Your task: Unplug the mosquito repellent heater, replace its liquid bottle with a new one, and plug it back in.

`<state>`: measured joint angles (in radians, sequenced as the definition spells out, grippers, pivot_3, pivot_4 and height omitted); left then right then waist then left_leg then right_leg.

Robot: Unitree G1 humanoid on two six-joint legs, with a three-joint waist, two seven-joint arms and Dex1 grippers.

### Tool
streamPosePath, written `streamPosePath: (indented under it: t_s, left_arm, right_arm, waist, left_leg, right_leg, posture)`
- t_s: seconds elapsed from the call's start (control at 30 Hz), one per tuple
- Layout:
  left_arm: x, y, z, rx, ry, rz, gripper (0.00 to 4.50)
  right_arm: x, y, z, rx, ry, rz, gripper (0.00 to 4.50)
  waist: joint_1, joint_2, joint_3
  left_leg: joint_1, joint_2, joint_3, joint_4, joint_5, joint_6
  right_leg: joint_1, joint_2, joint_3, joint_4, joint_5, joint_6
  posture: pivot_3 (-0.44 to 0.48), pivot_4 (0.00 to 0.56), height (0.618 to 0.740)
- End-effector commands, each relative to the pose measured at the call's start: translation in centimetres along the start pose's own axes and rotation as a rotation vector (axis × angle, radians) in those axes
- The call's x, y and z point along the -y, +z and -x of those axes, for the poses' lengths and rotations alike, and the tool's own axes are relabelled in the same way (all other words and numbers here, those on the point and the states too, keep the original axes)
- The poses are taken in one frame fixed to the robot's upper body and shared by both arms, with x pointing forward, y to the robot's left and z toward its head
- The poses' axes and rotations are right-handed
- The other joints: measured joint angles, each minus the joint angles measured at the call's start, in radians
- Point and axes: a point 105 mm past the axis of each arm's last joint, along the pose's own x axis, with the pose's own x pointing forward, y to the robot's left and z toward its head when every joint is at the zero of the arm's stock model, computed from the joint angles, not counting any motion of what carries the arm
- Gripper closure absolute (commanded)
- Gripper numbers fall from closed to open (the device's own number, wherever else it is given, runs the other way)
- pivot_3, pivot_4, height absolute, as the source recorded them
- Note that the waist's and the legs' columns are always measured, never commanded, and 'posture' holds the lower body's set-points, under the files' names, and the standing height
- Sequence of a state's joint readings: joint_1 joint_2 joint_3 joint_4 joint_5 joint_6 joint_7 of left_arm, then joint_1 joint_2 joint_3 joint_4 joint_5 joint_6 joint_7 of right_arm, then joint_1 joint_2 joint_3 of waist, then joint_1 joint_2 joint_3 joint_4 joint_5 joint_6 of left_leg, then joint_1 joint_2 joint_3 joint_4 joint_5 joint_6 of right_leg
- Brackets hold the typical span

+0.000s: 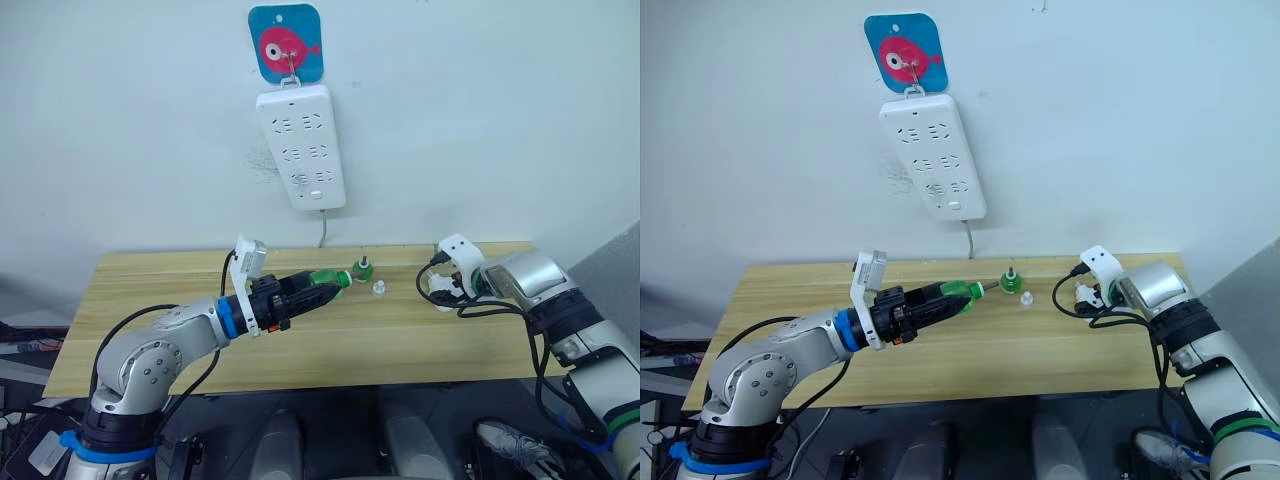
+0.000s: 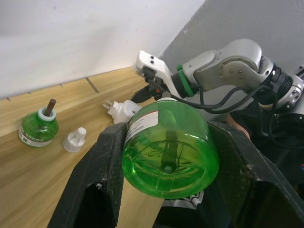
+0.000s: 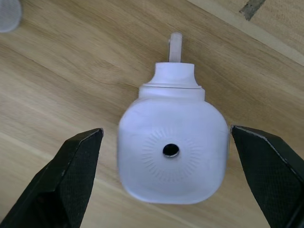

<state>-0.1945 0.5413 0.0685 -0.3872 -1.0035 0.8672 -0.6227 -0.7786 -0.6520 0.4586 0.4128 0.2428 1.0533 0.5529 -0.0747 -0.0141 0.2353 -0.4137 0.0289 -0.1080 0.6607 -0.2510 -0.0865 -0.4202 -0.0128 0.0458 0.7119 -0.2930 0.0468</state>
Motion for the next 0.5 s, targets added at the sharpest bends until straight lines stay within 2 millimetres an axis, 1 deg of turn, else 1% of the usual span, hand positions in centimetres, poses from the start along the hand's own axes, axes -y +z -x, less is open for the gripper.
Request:
streamPosePath:
  t_s: [0.03,0.13,0.17,0.23,0.27,0.3,0.37,0.5]
  left_arm:
    - [0.73,0.74,0.13,0.034,-0.019,-0.041,2.20]
    - [0.76,0.87,0.20,0.048,-0.019,-0.034,2.20]
    - [0.76,0.93,0.22,0.052,-0.019,-0.032,2.20]
    - [0.63,1.06,0.21,0.055,-0.017,-0.034,2.20]
    - [0.55,1.10,0.18,0.056,-0.017,-0.036,2.20]
    - [0.50,1.12,0.12,0.056,-0.017,-0.037,2.20]
    - [0.41,1.13,0.03,0.053,-0.018,-0.040,2.20]
    - [0.11,1.20,0.03,0.044,-0.025,-0.046,2.20]
  right_arm:
    - [0.38,0.95,0.08,0.026,-0.015,0.041,0.00]
    - [0.56,0.88,-0.20,0.027,-0.018,0.034,0.00]
    - [0.59,0.78,-0.27,0.024,-0.015,0.032,0.36]
    - [0.49,0.66,-0.41,0.021,-0.006,0.028,0.93]
    - [0.39,0.64,-0.48,0.022,0.000,0.023,1.31]
    - [0.32,0.60,-0.55,0.022,0.003,0.022,1.56]
    - [0.29,0.56,-0.65,0.025,0.002,0.022,1.55]
    - [0.50,1.08,0.32,0.062,0.004,0.017,1.55]
  waist:
    - [0.001,0.000,0.000]
    - [0.001,0.000,0.000]
    - [0.001,0.000,0.000]
    - [0.004,0.000,0.000]
    - [0.005,0.000,0.000]
    - [0.006,0.000,0.000]
    - [0.006,0.000,0.000]
    - [0.007,0.000,0.000]
  left_leg:
    - [0.000,0.000,0.000,0.000,0.000,0.000]
    - [0.000,0.000,0.000,0.000,0.000,0.000]
    - [0.000,0.000,0.000,0.000,0.000,0.000]
    - [0.000,0.000,0.000,0.000,0.000,0.000]
    - [0.000,0.000,0.000,0.000,0.000,0.000]
    - [0.000,0.000,0.000,0.000,0.000,0.000]
    - [0.000,0.000,0.000,0.000,0.000,0.000]
    - [0.000,-0.001,0.000,0.000,0.000,0.000]
  right_leg:
    - [0.000,0.000,0.000,0.000,0.000,0.000]
    - [0.000,0.000,0.000,0.000,0.000,0.000]
    - [0.000,0.000,0.000,0.000,0.000,0.000]
    - [0.000,0.000,0.000,0.000,0.000,0.000]
    - [0.000,-0.001,0.000,0.000,0.000,0.000]
    - [0.000,-0.001,0.000,0.000,0.000,0.000]
    - [0.000,-0.001,0.000,0.000,0.000,0.000]
    - [0.000,-0.001,0.000,0.000,0.000,0.000]
  posture:
    - [-0.009,0.206,0.725]
    - [-0.006,0.196,0.725]
    - [-0.005,0.193,0.725]
    - [-0.007,0.193,0.725]
    - [-0.009,0.193,0.725]
    - [-0.010,0.192,0.725]
    - [-0.018,0.187,0.725]
    - [-0.049,0.180,0.725]
